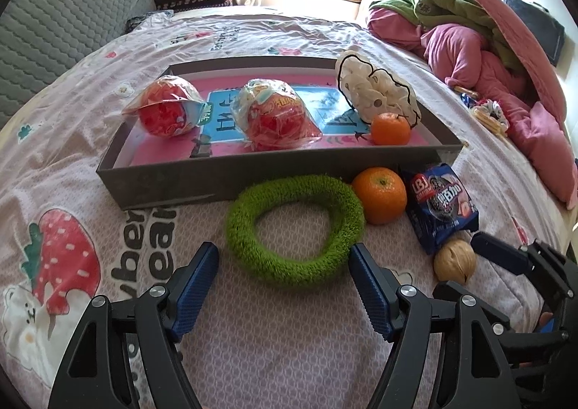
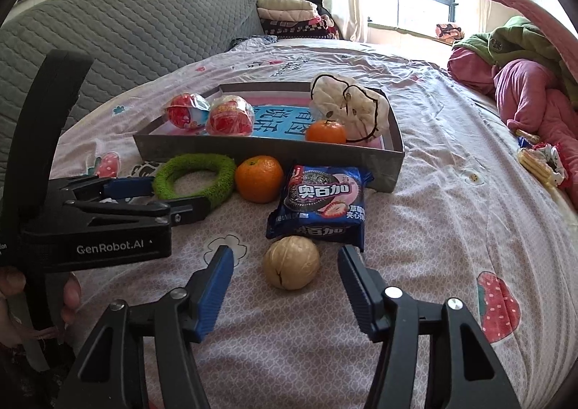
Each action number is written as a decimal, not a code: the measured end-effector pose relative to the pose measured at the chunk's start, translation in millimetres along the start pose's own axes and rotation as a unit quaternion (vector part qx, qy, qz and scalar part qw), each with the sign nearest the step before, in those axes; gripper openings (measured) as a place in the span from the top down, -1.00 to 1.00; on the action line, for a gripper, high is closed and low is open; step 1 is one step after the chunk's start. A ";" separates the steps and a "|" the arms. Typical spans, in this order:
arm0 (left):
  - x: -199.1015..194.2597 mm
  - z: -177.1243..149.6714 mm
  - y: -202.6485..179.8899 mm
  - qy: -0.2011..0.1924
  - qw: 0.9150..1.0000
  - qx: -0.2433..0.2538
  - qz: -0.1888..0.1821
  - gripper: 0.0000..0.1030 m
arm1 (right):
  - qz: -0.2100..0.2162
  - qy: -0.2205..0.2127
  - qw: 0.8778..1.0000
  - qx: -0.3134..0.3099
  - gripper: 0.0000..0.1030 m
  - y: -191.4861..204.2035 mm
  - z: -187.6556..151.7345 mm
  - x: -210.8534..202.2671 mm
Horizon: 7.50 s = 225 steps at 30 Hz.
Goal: Organize objects
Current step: 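Move left tool to the green fuzzy ring while right tool approaches the beige walnut, then close left tool on the green ring while right tool closes on the walnut, then lift and carry green ring and walnut over the grey box with both tools, then lower green ring with left tool while right tool lowers walnut, both opening in box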
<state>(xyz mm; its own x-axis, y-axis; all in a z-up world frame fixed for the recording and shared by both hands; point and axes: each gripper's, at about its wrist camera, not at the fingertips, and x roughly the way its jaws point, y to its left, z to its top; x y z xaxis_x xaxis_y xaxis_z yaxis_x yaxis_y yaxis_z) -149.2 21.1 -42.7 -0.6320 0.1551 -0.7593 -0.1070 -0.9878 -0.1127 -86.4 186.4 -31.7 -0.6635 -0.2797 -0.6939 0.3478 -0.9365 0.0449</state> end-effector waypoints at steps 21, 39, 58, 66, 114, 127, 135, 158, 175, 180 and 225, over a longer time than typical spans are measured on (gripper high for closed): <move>25.6 16.7 3.6 -0.012 0.999 0.001 -0.039 -0.53 | 0.000 0.014 1.000 0.024 0.26 -8.5 -1.7 16.5; 11.4 7.3 -2.8 -0.021 0.996 -0.002 -0.087 0.75 | 0.014 0.013 1.000 0.009 0.35 -2.7 -1.0 16.3; -26.4 7.7 7.7 -0.047 0.996 -0.023 -0.070 0.77 | 0.038 -0.042 0.998 -0.006 0.35 5.7 7.2 -8.8; -44.6 9.4 7.6 -0.061 0.996 -0.021 -0.058 0.77 | 0.043 -0.077 0.996 -0.003 0.35 3.3 13.2 -24.5; -81.7 50.8 34.6 -0.130 0.991 -0.030 -0.015 0.76 | 0.015 -0.167 0.986 -0.003 0.35 -28.8 66.5 -49.2; -58.9 69.3 35.2 -0.123 0.992 -0.024 -0.014 0.76 | 0.008 -0.173 0.985 -0.018 0.35 -31.0 94.1 -31.4; -37.4 75.8 38.6 -0.109 0.994 -0.023 -0.010 0.76 | -0.002 -0.161 0.987 -0.023 0.35 -35.8 101.3 -16.4; 2.9 78.9 46.6 -0.082 0.996 -0.027 -0.002 0.76 | -0.029 -0.126 0.992 -0.014 0.35 -53.7 113.4 14.6; 20.0 71.4 40.3 -0.069 0.997 -0.021 -0.012 0.75 | -0.062 -0.051 0.997 -0.015 0.35 -60.6 100.9 47.9; 24.2 71.9 37.7 -0.066 0.998 -0.018 -0.014 0.75 | -0.058 -0.038 0.997 -0.028 0.35 -53.9 96.9 54.4; 23.8 61.6 24.8 -0.064 0.998 -0.002 0.009 0.60 | -0.029 0.009 0.999 0.017 0.35 -65.0 89.5 58.3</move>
<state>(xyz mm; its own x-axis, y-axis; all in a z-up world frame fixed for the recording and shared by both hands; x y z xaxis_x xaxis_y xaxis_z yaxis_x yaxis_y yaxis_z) -214.2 1.0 -24.0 -0.7269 0.1379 -0.6728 -0.0928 -0.9904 -0.1027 -207.0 212.1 -10.7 -0.6701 -0.2211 -0.7085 0.2866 -0.9576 0.0278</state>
